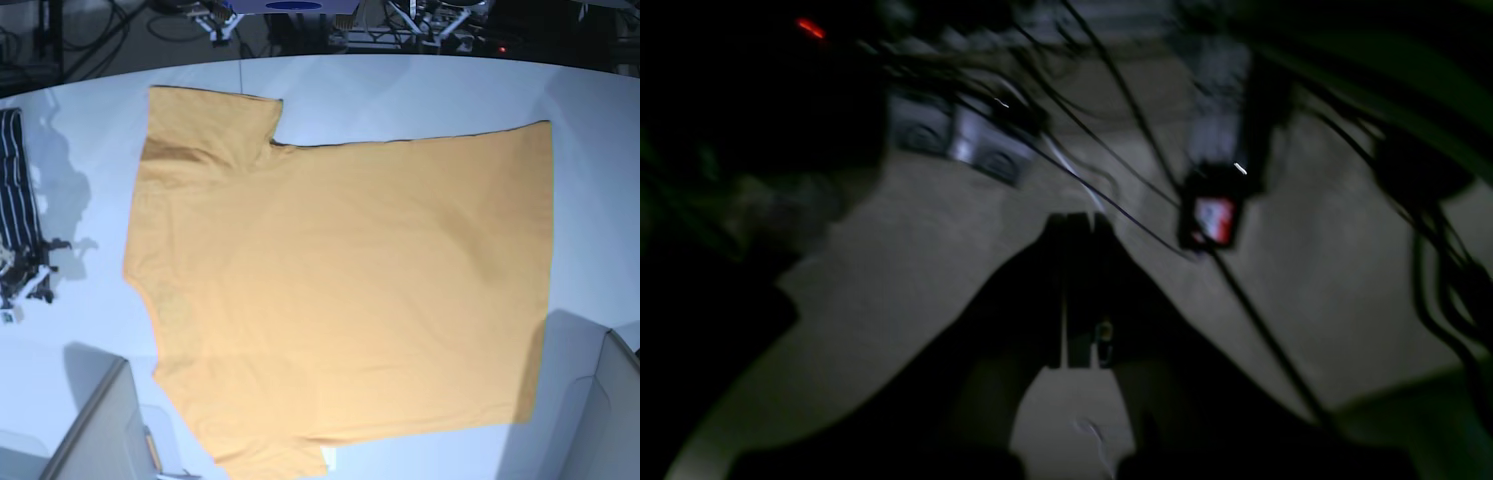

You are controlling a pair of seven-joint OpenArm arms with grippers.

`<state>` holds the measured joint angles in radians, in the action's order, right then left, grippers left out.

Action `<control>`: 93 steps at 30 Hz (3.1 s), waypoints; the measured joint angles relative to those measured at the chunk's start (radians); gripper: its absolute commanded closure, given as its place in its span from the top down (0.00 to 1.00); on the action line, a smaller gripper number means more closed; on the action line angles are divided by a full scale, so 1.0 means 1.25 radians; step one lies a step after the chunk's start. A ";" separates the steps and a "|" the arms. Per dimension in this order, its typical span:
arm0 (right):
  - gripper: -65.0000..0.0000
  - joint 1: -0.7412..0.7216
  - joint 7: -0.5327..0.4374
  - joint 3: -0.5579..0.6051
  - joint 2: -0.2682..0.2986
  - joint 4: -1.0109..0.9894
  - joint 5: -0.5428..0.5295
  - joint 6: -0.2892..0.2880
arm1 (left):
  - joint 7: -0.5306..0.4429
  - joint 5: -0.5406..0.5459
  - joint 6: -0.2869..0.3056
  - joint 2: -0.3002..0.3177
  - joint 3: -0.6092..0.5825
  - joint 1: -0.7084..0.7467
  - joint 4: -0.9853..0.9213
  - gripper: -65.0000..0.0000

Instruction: Fold the T-shirt properly

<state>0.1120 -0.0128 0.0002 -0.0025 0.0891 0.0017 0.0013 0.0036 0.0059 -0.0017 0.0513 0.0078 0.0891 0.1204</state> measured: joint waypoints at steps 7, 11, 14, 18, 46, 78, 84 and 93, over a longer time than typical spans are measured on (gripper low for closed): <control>0.00 0.045 0.007 0.000 -0.003 0.034 0.000 0.000 | -0.005 -0.001 0.005 -0.016 -0.006 0.020 0.009 0.48; 0.00 0.040 -0.002 0.000 -0.003 0.038 0.000 0.000 | 0.000 -0.004 0.001 -0.012 -0.008 0.028 0.007 0.48; 0.00 0.049 0.005 0.000 -0.003 0.056 0.000 0.000 | 0.000 0.000 -0.005 -0.010 -0.005 0.029 0.007 0.08; 0.00 0.069 0.004 0.000 -0.002 0.092 0.000 0.000 | -0.003 -0.001 0.001 -0.013 -0.002 0.036 0.009 0.00; 0.00 0.446 0.012 -0.089 0.026 0.629 0.000 0.006 | 0.003 0.000 0.001 0.060 -0.002 0.494 0.682 0.00; 0.00 0.750 0.332 -0.090 -0.021 1.535 0.000 0.006 | 0.013 0.200 -0.010 0.140 0.164 0.917 1.457 0.00; 0.00 0.628 0.303 -0.089 -0.053 1.533 -0.003 0.005 | 0.009 0.201 0.001 0.138 0.186 0.868 1.459 0.00; 0.00 0.502 0.274 -0.157 -0.063 1.530 -0.250 0.000 | 0.021 0.206 0.002 0.139 0.196 0.820 1.458 0.00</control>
<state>0.7395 0.3298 -0.1967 -0.0807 2.0014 -0.3111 0.0017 0.0303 0.2634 0.0002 0.2253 0.2527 1.1141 1.9430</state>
